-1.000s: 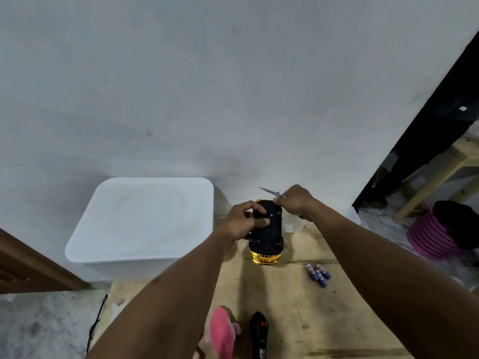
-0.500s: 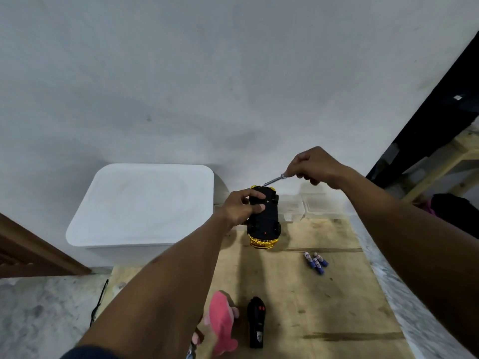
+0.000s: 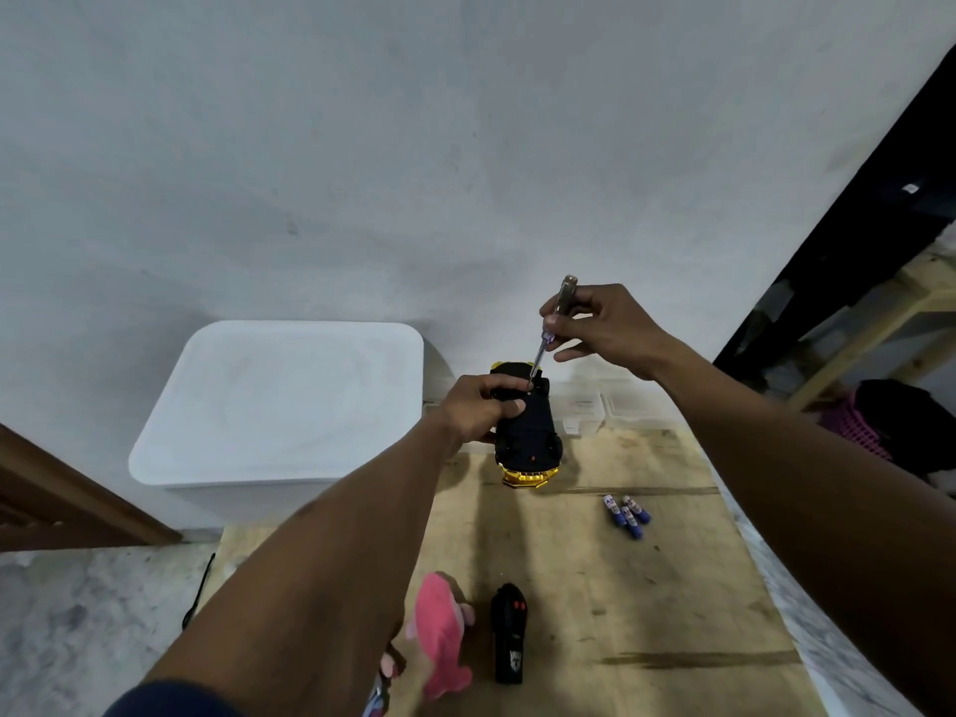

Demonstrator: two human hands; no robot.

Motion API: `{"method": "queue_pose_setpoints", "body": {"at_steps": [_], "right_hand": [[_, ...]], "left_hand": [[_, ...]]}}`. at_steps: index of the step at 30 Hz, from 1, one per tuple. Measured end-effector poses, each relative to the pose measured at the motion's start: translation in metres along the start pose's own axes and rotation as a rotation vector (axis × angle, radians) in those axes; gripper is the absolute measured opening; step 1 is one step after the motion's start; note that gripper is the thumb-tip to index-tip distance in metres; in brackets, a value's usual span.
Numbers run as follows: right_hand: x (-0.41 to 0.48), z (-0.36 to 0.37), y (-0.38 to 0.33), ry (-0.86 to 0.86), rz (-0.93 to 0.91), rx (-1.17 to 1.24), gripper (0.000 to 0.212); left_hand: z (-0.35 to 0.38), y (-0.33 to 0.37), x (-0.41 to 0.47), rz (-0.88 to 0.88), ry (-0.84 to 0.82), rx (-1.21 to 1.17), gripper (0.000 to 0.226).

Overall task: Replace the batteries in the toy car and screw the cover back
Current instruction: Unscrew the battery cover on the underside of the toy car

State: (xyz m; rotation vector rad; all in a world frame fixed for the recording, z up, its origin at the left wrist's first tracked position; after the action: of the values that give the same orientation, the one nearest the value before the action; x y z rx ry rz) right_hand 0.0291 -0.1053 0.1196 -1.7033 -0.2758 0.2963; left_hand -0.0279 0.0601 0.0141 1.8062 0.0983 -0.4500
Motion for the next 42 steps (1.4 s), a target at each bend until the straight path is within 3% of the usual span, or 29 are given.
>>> {"method": "queue_pose_setpoints", "body": {"at_steps": [13, 36, 38, 41, 42], "right_hand": [[-0.002, 0.016, -0.008, 0.030, -0.123, -0.202, 0.003], [-0.007, 0.019, -0.009, 0.035, -0.117, -0.196, 0.003], [-0.009, 0.020, -0.011, 0.056, -0.146, -0.219, 0.014], [-0.013, 0.022, -0.016, 0.064, -0.187, -0.279, 0.055], [-0.014, 0.023, -0.018, 0.057, -0.192, -0.315, 0.056]], "left_hand": [[-0.001, 0.006, -0.002, 0.002, -0.019, -0.020, 0.027], [-0.002, 0.006, -0.004, 0.010, -0.020, -0.025, 0.027], [-0.001, 0.006, -0.005, 0.009, -0.021, -0.020, 0.027], [0.003, 0.005, -0.007, 0.006, -0.019, -0.016, 0.027], [0.004, 0.005, -0.008, 0.006, -0.016, -0.014, 0.027]]}}
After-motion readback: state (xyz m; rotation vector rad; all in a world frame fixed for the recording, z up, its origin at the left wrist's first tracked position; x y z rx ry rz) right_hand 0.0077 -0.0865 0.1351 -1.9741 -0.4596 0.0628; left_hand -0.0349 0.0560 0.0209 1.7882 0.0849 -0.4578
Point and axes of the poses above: each hand's wrist, its own x-axis towards the middle knuckle, its own z-axis out of the palm, y = z × x, the point moved 5 cm from there along x, towards the middle knuckle, and after that the axes turned 12 degrees about x, right-handed, at the moved point
